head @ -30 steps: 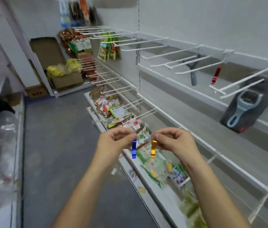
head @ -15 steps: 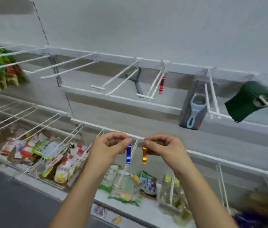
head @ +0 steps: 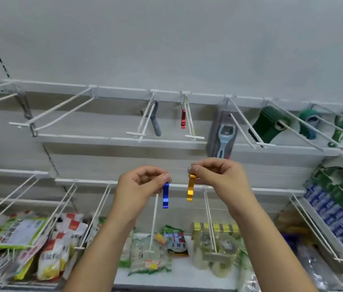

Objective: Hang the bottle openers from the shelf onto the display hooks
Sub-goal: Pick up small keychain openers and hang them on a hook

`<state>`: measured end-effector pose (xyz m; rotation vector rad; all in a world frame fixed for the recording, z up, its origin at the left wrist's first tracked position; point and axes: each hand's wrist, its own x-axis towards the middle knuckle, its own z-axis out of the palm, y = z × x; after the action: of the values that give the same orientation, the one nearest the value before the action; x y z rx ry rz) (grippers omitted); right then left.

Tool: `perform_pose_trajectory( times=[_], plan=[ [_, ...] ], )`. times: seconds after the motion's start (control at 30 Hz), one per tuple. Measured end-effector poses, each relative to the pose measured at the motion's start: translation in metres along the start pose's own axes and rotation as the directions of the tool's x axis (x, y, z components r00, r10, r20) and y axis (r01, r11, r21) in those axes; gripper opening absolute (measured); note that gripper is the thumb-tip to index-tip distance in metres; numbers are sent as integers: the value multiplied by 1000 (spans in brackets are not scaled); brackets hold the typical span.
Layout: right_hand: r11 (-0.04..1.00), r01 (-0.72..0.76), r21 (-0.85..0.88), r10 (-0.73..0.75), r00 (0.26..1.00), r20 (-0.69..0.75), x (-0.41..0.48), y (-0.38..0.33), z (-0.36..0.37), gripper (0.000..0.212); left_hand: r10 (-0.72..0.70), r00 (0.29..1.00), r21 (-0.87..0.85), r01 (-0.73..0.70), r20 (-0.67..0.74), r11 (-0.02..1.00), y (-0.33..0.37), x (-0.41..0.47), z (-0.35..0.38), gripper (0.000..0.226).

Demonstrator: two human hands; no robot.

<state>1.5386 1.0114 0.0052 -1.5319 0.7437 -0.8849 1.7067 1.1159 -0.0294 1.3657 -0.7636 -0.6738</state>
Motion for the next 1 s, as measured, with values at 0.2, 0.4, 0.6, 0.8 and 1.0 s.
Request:
perform_pose_trajectory(
  times=[0.2, 0.4, 0.6, 0.8, 1.0],
  plan=[
    [991, 129, 29, -128, 991, -44, 10, -32, -1, 6, 19, 1000, 5, -19, 6, 1000, 3, -2, -5, 12],
    [988, 154, -2, -153, 986, -63, 16, -38, 4, 7, 12, 1000, 6, -12, 7, 1000, 2, -6, -9, 12],
    [991, 132, 24, -130, 990, -61, 21, -35, 3, 10, 9, 1000, 21, -9, 6, 1000, -1, -6, -11, 11],
    [994, 94, 59, -91, 995, -46, 22, -32, 2, 15, 21, 999, 13, -22, 25, 1000, -4, -5, -10, 12],
    [993, 83, 84, -79, 996, -49, 25, -31, 1, 15, 20, 1000, -27, -19, 23, 999, -7, -1, -10, 11]
  ],
)
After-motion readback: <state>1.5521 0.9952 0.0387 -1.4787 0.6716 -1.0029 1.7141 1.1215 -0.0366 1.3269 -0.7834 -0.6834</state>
